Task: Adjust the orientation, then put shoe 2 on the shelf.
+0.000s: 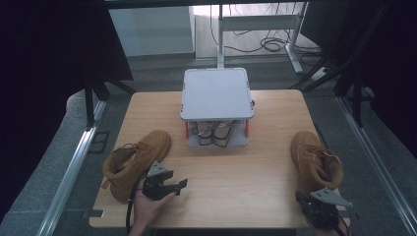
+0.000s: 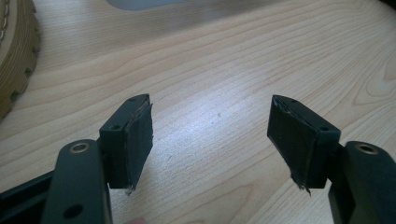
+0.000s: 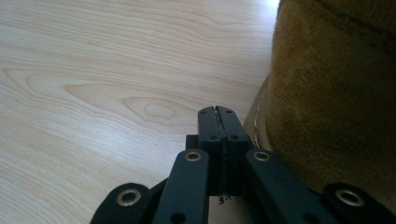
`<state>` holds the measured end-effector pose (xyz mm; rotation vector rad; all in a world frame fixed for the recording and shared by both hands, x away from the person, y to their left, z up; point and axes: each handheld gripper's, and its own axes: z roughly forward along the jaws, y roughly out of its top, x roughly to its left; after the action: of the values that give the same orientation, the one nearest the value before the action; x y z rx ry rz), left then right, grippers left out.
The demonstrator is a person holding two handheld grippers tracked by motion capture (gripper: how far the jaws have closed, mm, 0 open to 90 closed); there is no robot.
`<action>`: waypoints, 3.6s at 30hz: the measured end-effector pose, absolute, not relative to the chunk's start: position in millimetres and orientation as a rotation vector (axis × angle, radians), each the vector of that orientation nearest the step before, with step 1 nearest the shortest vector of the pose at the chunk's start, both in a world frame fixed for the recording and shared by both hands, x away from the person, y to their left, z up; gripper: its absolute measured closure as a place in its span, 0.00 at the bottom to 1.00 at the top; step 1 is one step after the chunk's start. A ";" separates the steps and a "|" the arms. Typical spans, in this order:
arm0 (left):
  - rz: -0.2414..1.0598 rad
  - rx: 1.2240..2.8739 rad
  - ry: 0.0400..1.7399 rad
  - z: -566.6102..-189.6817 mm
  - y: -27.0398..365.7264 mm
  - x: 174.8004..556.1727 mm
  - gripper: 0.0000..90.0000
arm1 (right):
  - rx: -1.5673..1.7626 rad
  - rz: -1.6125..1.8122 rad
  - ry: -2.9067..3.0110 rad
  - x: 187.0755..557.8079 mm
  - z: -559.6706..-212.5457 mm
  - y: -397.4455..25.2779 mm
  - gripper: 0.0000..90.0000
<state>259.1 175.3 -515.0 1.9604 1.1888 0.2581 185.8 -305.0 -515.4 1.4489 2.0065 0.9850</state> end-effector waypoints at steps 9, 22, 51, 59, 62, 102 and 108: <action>0.258 1.958 1.190 -515.6 174.3 259.5 0.35 | 1.474 0.982 1.987 179.4 -514.9 -319.3 1.00; 0.264 1.960 1.193 -514.9 175.7 259.6 0.35 | 1.555 0.949 1.883 168.1 -514.7 -353.9 1.00; 0.271 1.960 1.210 -517.0 178.3 261.3 0.35 | 1.590 0.989 1.804 167.3 -516.4 -370.9 1.00; 0.274 1.960 1.204 -515.7 177.7 260.2 0.35 | 1.511 1.128 1.917 178.0 -514.8 -328.5 1.00; 0.278 1.959 1.199 -514.3 176.7 259.5 0.35 | 1.484 1.161 1.959 184.3 -514.9 -313.2 1.00; 0.476 1.881 1.153 -407.4 218.1 234.2 0.36 | 1.312 1.194 2.275 241.4 -527.1 -239.6 0.70; 0.565 1.811 1.267 -390.3 267.5 244.5 0.37 | 1.337 1.214 2.255 242.5 -524.9 -238.5 0.62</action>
<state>244.5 267.5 -390.3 1.8108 1.2674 0.5647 242.5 -238.5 -524.9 1.3367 2.2552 1.2139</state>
